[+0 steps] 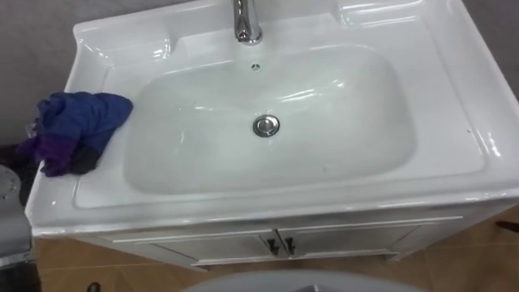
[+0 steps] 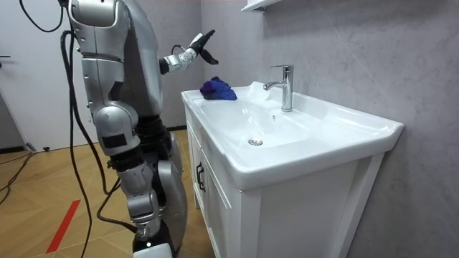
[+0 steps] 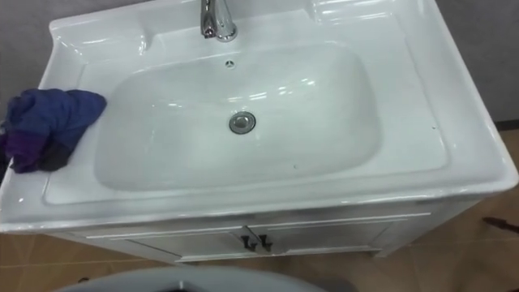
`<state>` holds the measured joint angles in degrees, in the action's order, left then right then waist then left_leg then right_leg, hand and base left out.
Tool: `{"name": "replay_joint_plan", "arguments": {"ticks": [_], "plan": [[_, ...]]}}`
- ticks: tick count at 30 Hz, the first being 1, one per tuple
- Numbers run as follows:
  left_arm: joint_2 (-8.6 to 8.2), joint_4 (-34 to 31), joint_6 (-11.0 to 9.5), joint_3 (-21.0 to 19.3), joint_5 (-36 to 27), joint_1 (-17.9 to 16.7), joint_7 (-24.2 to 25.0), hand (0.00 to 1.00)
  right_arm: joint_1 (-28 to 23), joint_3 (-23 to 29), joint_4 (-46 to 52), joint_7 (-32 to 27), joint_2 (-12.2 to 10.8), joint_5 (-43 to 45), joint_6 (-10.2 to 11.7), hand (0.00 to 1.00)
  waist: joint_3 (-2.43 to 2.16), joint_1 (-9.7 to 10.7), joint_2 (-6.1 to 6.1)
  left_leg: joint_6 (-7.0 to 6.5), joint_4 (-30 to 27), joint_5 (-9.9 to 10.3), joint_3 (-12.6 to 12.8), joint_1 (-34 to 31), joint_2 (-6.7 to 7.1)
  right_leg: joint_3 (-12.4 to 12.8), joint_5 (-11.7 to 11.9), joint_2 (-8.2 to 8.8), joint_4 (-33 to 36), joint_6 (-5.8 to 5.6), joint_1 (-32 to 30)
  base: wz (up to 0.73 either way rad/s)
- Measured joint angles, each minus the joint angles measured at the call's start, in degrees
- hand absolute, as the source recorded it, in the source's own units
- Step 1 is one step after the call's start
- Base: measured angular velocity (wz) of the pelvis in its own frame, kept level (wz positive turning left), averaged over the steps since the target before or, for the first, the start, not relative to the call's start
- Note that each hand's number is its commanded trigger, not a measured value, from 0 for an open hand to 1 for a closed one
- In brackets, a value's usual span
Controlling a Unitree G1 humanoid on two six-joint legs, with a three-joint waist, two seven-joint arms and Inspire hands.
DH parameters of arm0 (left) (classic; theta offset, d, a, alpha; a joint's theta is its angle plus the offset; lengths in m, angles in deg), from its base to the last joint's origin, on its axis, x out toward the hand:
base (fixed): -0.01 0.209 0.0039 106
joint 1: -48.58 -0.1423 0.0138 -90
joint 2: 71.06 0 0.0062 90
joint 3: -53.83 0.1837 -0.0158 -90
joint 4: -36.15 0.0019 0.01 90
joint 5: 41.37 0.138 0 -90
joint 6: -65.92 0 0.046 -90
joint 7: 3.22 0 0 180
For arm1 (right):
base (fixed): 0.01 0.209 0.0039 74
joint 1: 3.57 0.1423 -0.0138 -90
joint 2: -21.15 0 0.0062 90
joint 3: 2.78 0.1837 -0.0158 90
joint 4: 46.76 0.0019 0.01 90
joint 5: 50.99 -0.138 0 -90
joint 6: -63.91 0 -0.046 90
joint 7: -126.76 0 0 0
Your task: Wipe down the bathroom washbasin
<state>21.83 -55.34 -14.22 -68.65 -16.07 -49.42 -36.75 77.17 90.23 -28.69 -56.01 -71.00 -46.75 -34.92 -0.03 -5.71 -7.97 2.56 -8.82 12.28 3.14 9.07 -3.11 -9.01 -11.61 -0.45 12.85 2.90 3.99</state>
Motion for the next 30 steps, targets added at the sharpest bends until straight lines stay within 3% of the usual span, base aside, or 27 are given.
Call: {"name": "replay_joint_plan", "arguments": {"ticks": [7,11,13,16,18,22,24,28,30], "plan": [[-0.23,6.41,-0.65,-1.3,-4.18,-5.37,-1.27,0.0,-0.82,0.14,1.0,-0.26,0.78,0.89,-0.03,0.0,-0.41,-4.51,0.29,-0.04,-0.77,-0.02,-3.86,-1.61,0.9,-4.16,-0.5,1.28,-0.2,-0.48,0.56,0.34],[-0.23,11.79,-0.75,-2.38,-8.77,-8.14,-2.66,0.0,-0.75,-0.19,0.91,-0.28,1.06,0.12,-0.08,0.0,-0.92,-8.21,1.31,-0.66,-1.52,-0.4,-7.87,-2.8,2.4,-8.87,-1.77,3.09,0.12,-1.25,0.96,0.62],[-0.23,14.58,-1.2,-4.52,-11.46,-9.36,-4.1,0.0,0.12,-0.09,0.84,-0.27,1.35,-0.06,0.04,0.0,-0.88,-9.36,2.16,-1.08,-2.13,-0.66,-11.61,-3.97,3.45,-12.33,-2.16,3.93,-0.1,-1.85,1.68,0.85],[-0.4,18.16,-1.48,-6.55,-12.38,-10.81,-5.42,0.0,-0.51,0.3,-0.96,0.18,1.03,-1.45,-1.25,0.0,-0.84,-10.89,2.73,-1.29,-2.59,-0.8,-13.86,-4.79,4.27,-14.99,-2.53,4.78,-0.07,-2.35,2.26,0.59],[-1.87,21.7,-1.58,-8.34,-14.04,-11.45,-7.1,0.0,-1.37,0.3,-1.4,0.32,1.1,-2.0,-1.58,0.0,-0.64,-12.13,2.99,-1.75,-2.82,-1.11,-16.02,-5.69,5.18,-16.85,-2.84,5.6,0.3,-2.81,2.21,0.48],[-4.94,26.97,-2.3,-8.11,-19.56,-13.81,-8.55,0.0,-0.78,-0.43,-1.65,1.29,1.25,-2.32,-2.58,0.0,-0.54,-13.73,2.94,-2.24,-3.02,-1.52,-16.67,-6.39,6.08,-18.22,-3.59,7.14,2.23,-3.21,1.39,0.17],[-7.65,28.77,-2.94,-7.43,-20.06,-16.33,-8.82,0.0,-0.07,-0.66,-2.04,2.16,0.92,-3.75,-2.64,0.0,-0.49,-13.63,3.07,-2.47,-3.04,-1.68,-17.38,-6.52,6.62,-18.4,-3.91,7.68,2.97,-3.53,1.11,0.16],[-8.7,36.09,-4.04,-3.72,-20.2,-18.94,-9.66,0.0,-0.05,-1.92,-2.1,2.18,0.98,-5.87,-2.51,0.0,-0.62,-13.48,3.86,-2.52,-2.99,-1.72,-17.43,-6.45,6.76,-18.52,-4.03,7.95,3.29,-3.62,1.11,0.02],[-10.05,41.75,-4.85,-0.74,-20.48,-18.97,-10.13,0.0,0.16,-1.93,-2.21,2.21,0.96,-6.02,-2.41,0.0,-0.59,-13.24,4.07,-2.55,-2.89,-1.73,-17.18,-6.15,6.77,-17.97,-4.01,7.94,3.34,-3.63,1.12,-0.07]]}}
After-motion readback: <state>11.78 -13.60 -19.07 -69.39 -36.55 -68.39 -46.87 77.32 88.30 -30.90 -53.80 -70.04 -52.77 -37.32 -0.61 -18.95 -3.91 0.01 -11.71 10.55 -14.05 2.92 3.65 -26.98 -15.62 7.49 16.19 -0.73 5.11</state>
